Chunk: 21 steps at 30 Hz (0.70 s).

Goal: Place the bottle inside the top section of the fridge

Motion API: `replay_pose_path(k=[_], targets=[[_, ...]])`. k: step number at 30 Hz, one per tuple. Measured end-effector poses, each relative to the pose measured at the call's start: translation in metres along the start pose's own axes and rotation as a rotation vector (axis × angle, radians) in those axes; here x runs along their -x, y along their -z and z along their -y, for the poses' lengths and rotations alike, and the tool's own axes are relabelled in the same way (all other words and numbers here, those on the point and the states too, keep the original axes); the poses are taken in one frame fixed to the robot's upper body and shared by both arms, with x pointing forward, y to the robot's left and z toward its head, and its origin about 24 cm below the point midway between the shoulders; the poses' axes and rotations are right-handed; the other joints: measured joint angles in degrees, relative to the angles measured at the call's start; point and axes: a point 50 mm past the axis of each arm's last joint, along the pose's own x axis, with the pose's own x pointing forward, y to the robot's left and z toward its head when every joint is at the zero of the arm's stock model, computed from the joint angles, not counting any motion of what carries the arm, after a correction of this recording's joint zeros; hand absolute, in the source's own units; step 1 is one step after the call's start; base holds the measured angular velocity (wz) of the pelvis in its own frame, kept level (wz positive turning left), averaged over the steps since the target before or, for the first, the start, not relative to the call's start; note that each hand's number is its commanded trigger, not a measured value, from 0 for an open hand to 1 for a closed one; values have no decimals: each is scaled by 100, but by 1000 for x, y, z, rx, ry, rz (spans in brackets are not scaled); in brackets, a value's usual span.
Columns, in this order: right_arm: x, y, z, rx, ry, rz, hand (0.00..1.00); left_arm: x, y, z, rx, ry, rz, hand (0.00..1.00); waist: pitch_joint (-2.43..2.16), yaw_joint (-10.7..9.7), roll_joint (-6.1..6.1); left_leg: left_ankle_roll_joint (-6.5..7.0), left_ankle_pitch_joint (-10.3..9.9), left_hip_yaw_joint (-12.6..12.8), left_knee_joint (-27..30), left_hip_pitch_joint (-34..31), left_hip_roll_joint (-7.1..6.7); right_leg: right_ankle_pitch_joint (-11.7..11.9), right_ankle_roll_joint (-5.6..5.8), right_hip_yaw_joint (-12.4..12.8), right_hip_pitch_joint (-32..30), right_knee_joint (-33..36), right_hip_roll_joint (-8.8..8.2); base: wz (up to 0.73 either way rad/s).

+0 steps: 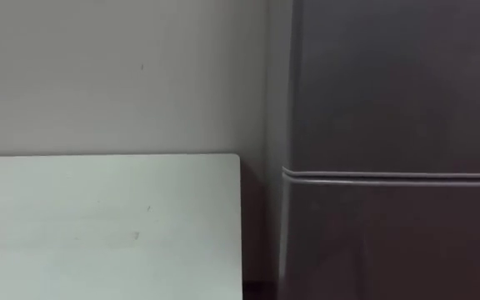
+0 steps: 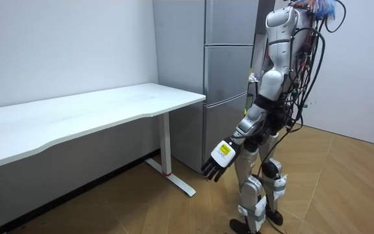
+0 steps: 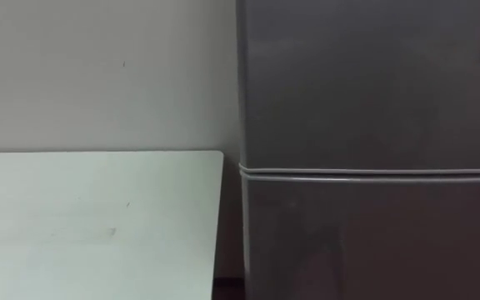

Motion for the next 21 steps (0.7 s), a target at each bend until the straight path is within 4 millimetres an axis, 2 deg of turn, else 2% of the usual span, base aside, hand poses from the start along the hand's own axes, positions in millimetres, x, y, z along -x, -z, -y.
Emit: replay_pose_path(k=[7,14,21], targets=[[1,9,-4,10,-63,-50,0,0,1,0,-10,2,-7,0,-17,-7,-35,6,-5,1,-6,3,-4,-7,8,-1,4,-4,-3,0],[1,11,-6,10,-100,-64,0,1,3,0,-23,3,-12,0,4,-11,-87,6,-5,0,-4,6,-3,-9,9,0,7,-3,-4,0],[0,9,-7,11,-107,-84,0,1,4,0,-25,3,-23,0,2,-15,-110,6,-6,-1,-2,8,-3,-9,8,-1,10,1,-3,0]])
